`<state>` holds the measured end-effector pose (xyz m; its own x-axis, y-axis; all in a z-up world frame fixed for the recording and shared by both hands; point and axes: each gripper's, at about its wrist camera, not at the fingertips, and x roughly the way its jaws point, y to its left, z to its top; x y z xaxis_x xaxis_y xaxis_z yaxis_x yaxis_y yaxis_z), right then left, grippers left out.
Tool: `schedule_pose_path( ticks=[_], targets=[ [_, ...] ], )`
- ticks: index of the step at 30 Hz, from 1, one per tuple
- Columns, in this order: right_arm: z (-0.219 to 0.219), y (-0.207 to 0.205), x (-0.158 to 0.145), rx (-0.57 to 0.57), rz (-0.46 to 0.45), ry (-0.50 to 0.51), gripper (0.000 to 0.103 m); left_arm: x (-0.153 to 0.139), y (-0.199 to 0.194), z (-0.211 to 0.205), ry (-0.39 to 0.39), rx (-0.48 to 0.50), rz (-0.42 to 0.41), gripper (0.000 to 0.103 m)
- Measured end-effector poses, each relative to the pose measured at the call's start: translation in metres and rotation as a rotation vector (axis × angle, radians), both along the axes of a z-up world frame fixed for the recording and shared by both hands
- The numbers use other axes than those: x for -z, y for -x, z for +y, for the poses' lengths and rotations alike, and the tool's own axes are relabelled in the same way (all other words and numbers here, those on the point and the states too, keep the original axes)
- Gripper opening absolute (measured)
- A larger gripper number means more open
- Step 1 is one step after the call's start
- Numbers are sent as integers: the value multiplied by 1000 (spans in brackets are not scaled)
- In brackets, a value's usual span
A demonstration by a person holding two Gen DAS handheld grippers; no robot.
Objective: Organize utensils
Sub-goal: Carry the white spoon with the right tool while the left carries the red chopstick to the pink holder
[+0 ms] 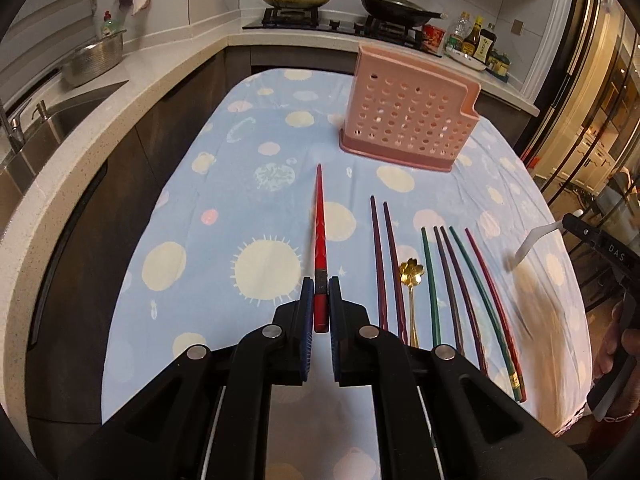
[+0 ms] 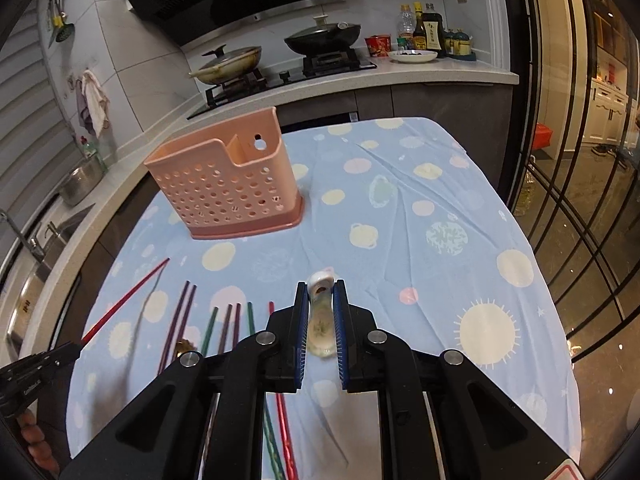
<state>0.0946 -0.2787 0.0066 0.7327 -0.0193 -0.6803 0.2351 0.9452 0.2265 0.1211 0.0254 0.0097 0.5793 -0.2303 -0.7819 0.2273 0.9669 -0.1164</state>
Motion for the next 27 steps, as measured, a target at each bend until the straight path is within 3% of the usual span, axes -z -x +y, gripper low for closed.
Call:
schedule_pose_path(
  ticks=[9, 27],
  targets=[
    [12, -7, -40, -49, -87, 7, 6, -65, -15, 9, 31, -12, -175, 7],
    [-2, -72, -80, -85, -164, -29, 5, -183, -77, -18, 57, 31, -408, 7]
  ],
)
